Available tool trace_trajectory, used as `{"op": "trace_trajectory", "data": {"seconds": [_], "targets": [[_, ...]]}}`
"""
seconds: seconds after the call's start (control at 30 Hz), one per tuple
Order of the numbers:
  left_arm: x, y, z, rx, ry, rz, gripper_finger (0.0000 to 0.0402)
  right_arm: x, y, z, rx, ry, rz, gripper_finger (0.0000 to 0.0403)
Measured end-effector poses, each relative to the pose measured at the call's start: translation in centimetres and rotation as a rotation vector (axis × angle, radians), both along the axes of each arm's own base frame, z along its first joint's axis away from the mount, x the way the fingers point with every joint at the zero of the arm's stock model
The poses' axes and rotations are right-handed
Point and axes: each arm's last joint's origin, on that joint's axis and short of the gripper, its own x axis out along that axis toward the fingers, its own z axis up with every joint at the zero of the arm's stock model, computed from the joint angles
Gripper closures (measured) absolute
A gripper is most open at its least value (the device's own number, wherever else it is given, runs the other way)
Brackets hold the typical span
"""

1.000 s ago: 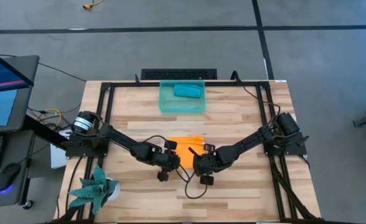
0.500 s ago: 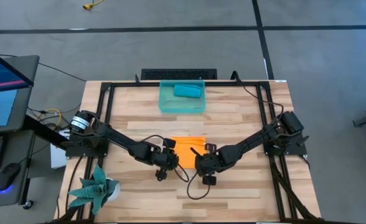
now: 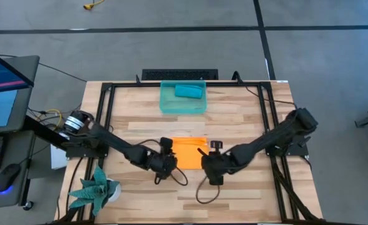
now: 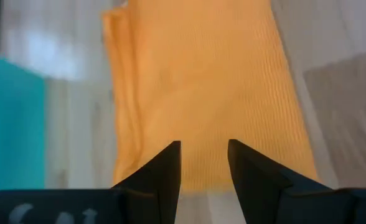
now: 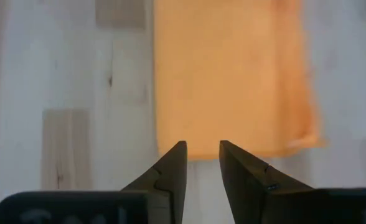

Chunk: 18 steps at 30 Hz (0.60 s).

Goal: Roll microfiber towels into tight, uniform cylinder then place into a basket
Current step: Roll the yellow microfiber cloth

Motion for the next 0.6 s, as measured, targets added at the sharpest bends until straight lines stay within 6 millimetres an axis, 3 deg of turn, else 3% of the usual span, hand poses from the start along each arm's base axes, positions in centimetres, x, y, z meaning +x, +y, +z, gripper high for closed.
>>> {"op": "trace_trajectory", "data": {"seconds": [0.2,0.33,0.43,0.6], "targets": [[-2.0,-2.9,2.1,0.066,-0.111,0.027,0.0276,-3.5,2.1,3.3,-0.154,-0.176,0.015,0.0285],[-3.4,-5.0,2.3,0.171,-0.158,0.003,0.0276,-5.4,3.4,3.9,-0.255,-0.269,0.039,0.0285],[-3.9,-6.2,2.1,0.196,-0.163,-0.048,0.0276,-6.2,4.3,3.7,-0.316,-0.303,0.06,0.0285],[-4.1,-6.8,2.0,0.14,-0.159,-0.075,0.0276,-5.3,5.6,1.6,-0.302,-0.296,0.056,0.0285]]}}
